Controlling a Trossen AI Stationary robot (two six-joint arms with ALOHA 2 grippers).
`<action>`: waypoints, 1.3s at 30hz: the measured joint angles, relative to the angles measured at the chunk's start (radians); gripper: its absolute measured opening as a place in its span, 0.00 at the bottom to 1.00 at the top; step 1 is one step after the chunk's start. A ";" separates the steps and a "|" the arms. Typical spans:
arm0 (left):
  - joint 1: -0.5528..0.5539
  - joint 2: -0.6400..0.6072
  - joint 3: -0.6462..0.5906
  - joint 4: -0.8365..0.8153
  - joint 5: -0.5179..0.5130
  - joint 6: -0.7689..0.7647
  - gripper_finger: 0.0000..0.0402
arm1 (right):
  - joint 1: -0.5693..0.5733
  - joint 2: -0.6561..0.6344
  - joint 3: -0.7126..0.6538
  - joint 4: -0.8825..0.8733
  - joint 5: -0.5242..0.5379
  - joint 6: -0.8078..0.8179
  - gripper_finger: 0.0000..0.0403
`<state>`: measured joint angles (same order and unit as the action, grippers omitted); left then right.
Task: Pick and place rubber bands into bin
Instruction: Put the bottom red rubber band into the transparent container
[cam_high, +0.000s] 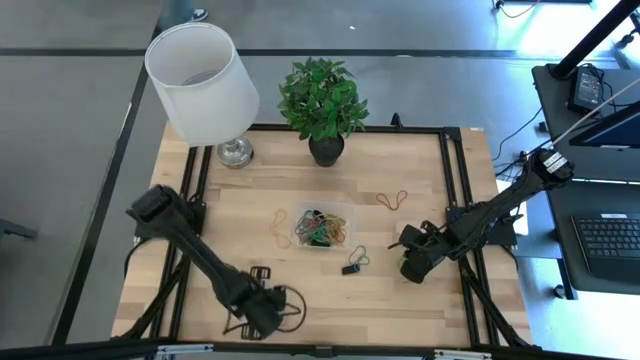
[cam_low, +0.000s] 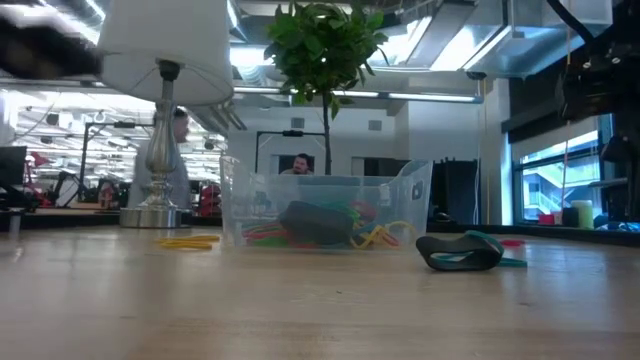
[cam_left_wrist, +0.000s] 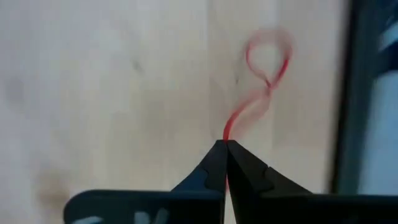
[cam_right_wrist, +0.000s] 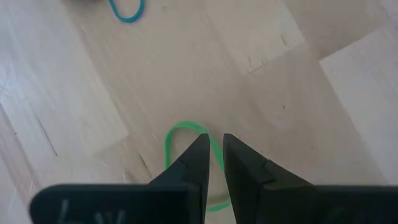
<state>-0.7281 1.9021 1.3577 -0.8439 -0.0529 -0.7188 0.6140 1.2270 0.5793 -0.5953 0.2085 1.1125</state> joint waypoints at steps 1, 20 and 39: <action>0.007 -0.032 0.003 -0.008 -0.007 -0.013 0.00 | 0.000 0.000 0.000 0.000 0.000 -0.001 0.12; 0.373 -0.378 0.115 -0.040 -0.284 0.421 0.00 | -0.002 0.000 0.000 0.074 0.011 0.008 0.12; 0.711 -0.050 0.138 -0.097 0.012 1.011 0.01 | -0.003 0.000 0.000 0.249 0.094 0.118 0.12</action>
<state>-0.0168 1.8524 1.4952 -0.9410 -0.0410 0.2920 0.6106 1.2274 0.5793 -0.3461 0.3021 1.2305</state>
